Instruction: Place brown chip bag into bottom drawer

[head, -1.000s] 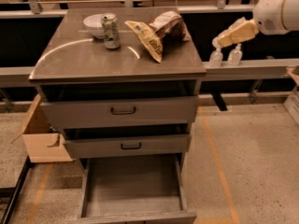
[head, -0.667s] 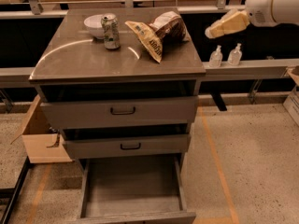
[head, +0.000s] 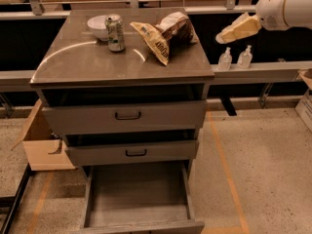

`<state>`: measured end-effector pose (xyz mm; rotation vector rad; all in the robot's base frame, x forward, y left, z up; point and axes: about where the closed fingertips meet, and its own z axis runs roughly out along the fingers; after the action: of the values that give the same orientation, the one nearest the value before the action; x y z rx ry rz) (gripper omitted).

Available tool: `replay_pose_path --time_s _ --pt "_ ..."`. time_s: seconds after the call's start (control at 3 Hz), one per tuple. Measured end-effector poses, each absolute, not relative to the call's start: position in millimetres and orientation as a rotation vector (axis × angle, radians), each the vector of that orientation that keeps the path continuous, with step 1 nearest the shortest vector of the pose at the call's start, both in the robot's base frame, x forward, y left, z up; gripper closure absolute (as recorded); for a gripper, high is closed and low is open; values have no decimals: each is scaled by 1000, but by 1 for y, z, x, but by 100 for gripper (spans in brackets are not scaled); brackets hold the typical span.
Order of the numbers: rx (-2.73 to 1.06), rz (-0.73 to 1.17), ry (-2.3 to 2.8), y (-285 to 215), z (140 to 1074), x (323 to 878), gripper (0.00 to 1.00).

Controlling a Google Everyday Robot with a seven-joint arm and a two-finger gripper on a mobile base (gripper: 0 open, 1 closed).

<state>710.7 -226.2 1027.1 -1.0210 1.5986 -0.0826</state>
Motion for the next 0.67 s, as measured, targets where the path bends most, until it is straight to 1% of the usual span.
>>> replay_pose_path --time_s 0.67 --pt "-1379 -71 1335 -199 967 783 0"
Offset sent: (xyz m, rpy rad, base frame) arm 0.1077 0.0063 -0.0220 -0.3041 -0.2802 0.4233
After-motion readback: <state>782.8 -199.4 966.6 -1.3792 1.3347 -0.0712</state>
